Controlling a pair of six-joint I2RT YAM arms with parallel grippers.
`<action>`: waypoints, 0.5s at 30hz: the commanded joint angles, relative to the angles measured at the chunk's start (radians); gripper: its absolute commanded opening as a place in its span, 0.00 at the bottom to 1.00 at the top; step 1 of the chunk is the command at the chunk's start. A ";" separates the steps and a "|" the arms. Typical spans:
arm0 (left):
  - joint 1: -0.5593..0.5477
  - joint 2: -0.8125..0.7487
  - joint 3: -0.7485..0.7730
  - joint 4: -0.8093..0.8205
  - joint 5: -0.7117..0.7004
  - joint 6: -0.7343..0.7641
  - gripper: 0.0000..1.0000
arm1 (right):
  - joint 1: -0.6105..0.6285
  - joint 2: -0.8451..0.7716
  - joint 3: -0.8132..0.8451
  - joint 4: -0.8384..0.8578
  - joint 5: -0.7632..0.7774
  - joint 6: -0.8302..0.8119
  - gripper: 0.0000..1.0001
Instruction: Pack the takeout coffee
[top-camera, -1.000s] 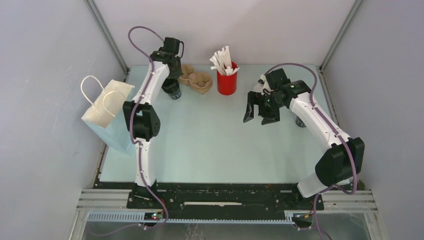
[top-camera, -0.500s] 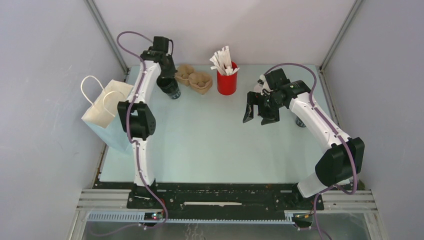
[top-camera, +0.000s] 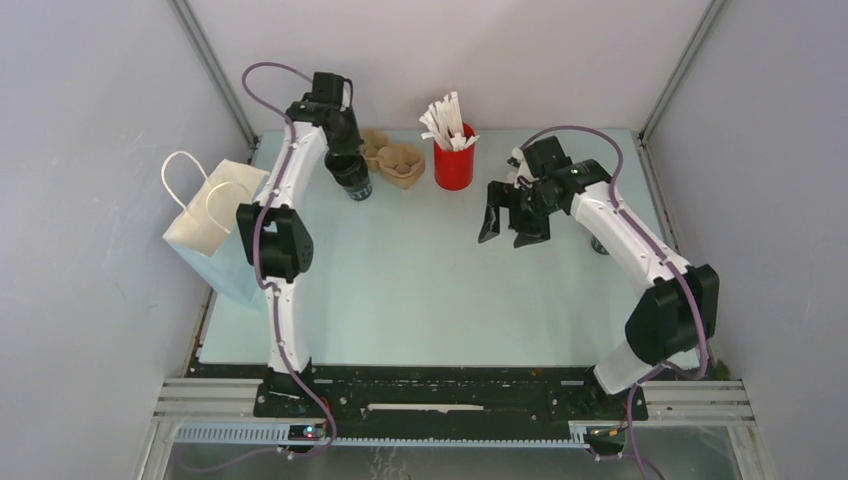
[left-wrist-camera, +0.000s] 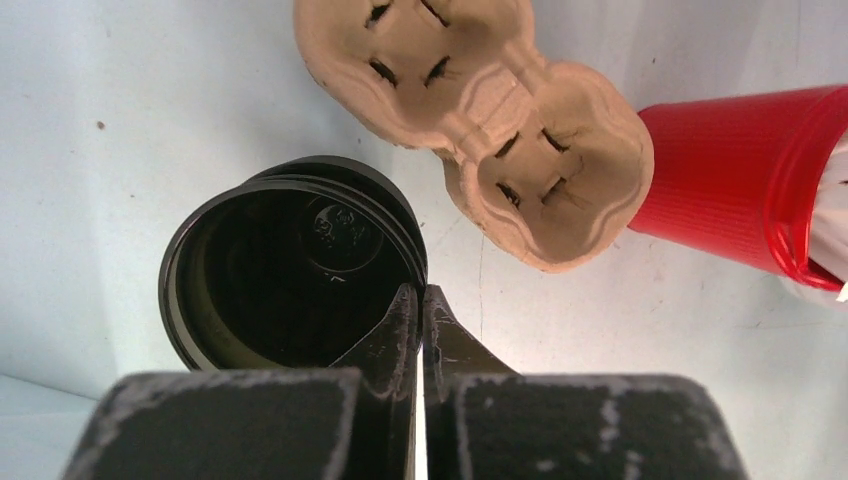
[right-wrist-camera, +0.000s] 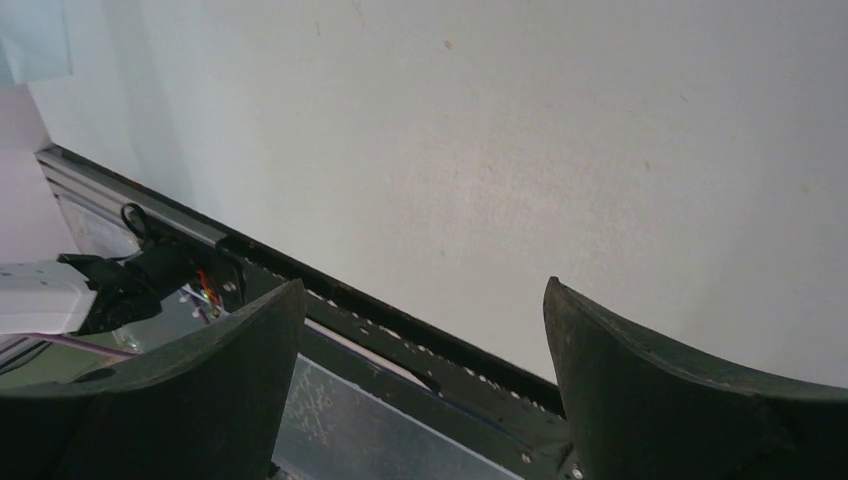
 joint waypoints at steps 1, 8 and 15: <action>0.029 -0.061 0.041 0.033 0.061 -0.029 0.00 | 0.047 0.087 0.072 0.195 -0.076 0.087 0.97; 0.028 -0.068 0.037 -0.019 0.071 0.011 0.00 | 0.154 0.325 0.168 0.761 -0.119 0.463 0.93; -0.015 -0.124 -0.004 -0.042 -0.077 0.114 0.00 | 0.233 0.551 0.327 1.003 0.018 0.705 0.84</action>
